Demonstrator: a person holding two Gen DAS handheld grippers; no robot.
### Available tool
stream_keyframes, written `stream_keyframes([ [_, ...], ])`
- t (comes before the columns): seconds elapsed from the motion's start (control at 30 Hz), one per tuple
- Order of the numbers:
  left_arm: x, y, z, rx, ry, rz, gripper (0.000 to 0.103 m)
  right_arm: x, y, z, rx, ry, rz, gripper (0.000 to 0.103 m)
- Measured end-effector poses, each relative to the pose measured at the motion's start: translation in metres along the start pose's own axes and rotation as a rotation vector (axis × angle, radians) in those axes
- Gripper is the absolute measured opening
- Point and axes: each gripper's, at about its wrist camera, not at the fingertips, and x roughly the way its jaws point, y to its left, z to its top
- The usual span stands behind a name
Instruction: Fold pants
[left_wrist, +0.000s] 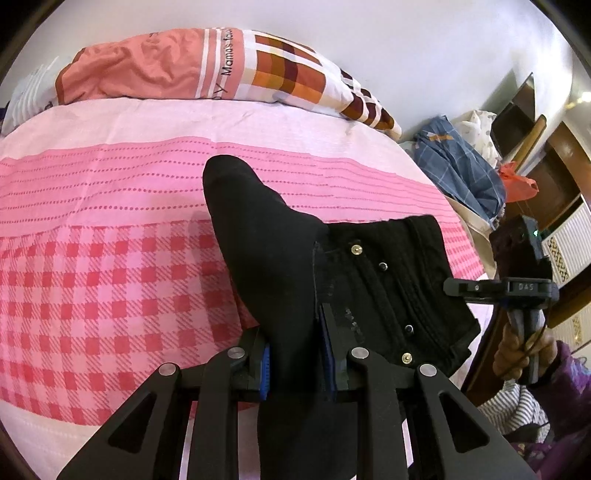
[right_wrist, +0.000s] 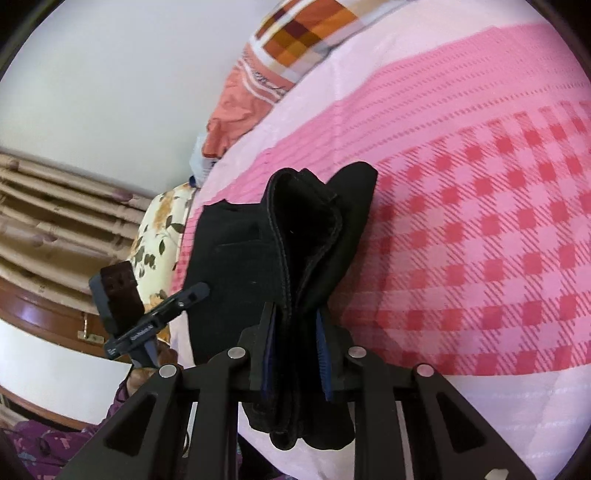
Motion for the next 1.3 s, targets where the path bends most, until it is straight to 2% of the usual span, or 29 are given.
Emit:
stream_keyframes([
  [0.1, 0.002, 0.005, -0.001, -0.005, 0.017, 0.009, 0.022, 0.003, -0.009, -0.003, 0.007, 0.012, -0.009, 0.04],
  [0.13, 0.003, 0.008, -0.001, -0.014, 0.025, 0.006, 0.023, 0.005, -0.012, -0.003, 0.008, 0.017, -0.012, 0.051],
  [0.17, 0.005, 0.012, 0.0, -0.024, 0.034, -0.002, 0.023, 0.007, -0.015, -0.004, 0.007, 0.019, -0.033, 0.055],
  [0.23, 0.009, 0.018, 0.0, -0.041, 0.052, 0.002, 0.029, 0.013, -0.02, -0.004, 0.021, 0.025, -0.014, 0.056],
  [0.3, 0.015, 0.028, -0.002, -0.067, 0.08, -0.017, 0.043, 0.019, -0.02, -0.003, 0.022, 0.025, 0.005, 0.057],
  [0.37, 0.022, 0.036, -0.005, -0.092, 0.115, -0.035, 0.051, 0.023, -0.016, -0.003, 0.011, 0.024, 0.012, 0.056],
  [0.4, 0.027, 0.04, -0.007, -0.102, 0.138, -0.048, 0.056, 0.026, -0.013, -0.002, 0.0, 0.03, -0.001, 0.053],
  [0.43, 0.031, 0.043, -0.009, -0.117, 0.159, -0.069, 0.056, 0.029, -0.011, -0.002, -0.012, 0.04, -0.016, 0.041],
  [0.47, 0.03, 0.045, -0.009, -0.128, 0.141, -0.096, 0.056, 0.031, -0.009, -0.002, -0.017, 0.05, -0.024, 0.036],
  [0.5, 0.031, 0.045, -0.009, -0.133, 0.142, -0.115, 0.056, 0.031, -0.009, -0.001, -0.013, 0.051, -0.017, 0.034],
  [0.57, 0.035, 0.042, -0.009, -0.116, 0.136, -0.123, 0.054, 0.029, -0.008, -0.001, -0.005, 0.045, -0.003, 0.029],
  [0.67, 0.033, 0.034, -0.006, -0.102, 0.118, -0.116, 0.028, 0.024, 0.001, -0.002, -0.01, 0.028, 0.029, 0.026],
  [0.77, 0.018, 0.016, -0.001, -0.041, 0.055, -0.078, 0.021, 0.021, 0.016, -0.002, -0.009, 0.015, 0.075, 0.026],
  [0.9, 0.006, -0.014, 0.003, 0.071, -0.002, -0.022, 0.02, 0.021, 0.031, 0.001, -0.019, 0.008, 0.095, 0.026],
  [1.1, -0.007, -0.008, 0.012, 0.045, -0.051, 0.014, 0.02, 0.03, 0.042, 0.01, -0.006, -0.006, 0.134, 0.026],
  [1.3, -0.034, 0.003, 0.017, 0.074, -0.109, 0.089, 0.02, 0.054, 0.058, 0.025, -0.017, -0.007, 0.172, 0.026],
])
